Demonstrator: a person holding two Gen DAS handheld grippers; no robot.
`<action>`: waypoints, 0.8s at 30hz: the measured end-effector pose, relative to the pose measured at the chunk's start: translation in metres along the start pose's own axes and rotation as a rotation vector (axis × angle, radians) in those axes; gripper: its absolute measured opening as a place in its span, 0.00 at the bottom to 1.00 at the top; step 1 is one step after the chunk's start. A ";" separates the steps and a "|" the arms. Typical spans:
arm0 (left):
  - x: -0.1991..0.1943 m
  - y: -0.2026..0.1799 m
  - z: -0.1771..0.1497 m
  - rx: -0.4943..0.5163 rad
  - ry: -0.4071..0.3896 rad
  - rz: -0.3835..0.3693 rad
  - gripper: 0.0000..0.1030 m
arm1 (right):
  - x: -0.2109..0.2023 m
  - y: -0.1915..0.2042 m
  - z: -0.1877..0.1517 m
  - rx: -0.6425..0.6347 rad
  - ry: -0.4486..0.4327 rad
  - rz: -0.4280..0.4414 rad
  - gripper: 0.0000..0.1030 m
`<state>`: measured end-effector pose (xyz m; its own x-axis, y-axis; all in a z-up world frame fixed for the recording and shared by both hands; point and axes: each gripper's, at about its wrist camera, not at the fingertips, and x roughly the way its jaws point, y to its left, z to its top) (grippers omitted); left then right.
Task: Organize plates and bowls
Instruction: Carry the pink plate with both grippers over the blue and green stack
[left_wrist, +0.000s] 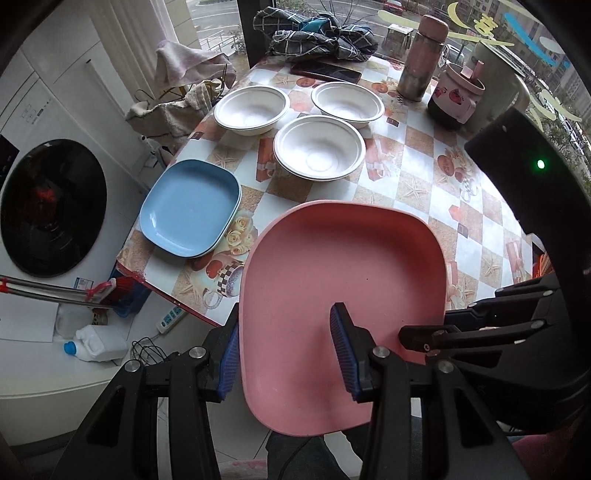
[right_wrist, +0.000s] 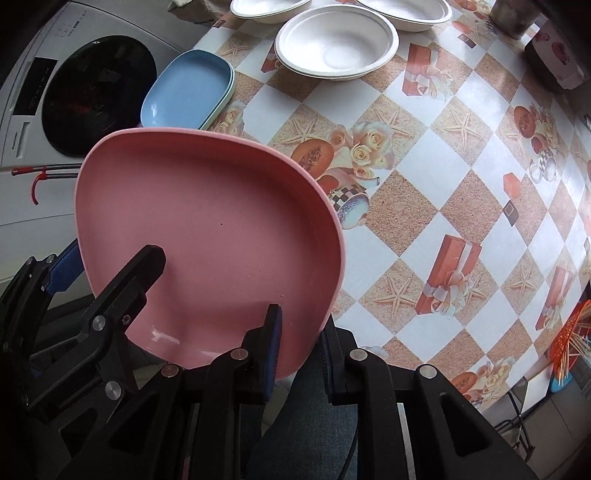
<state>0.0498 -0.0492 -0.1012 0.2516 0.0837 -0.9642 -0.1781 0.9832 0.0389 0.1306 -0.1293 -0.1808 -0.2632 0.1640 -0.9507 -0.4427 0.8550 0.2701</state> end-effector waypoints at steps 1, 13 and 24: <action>0.000 0.000 -0.001 -0.004 0.000 0.002 0.47 | 0.000 0.001 -0.001 -0.007 0.005 -0.002 0.22; -0.006 -0.016 -0.014 -0.020 -0.003 0.049 0.47 | -0.001 -0.011 -0.015 -0.026 0.014 0.032 0.21; -0.012 -0.009 -0.018 -0.039 -0.001 0.090 0.47 | 0.000 -0.001 -0.021 -0.086 0.013 0.064 0.21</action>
<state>0.0313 -0.0623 -0.0943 0.2338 0.1720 -0.9570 -0.2375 0.9645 0.1153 0.1130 -0.1400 -0.1781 -0.3037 0.2103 -0.9293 -0.4964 0.7976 0.3427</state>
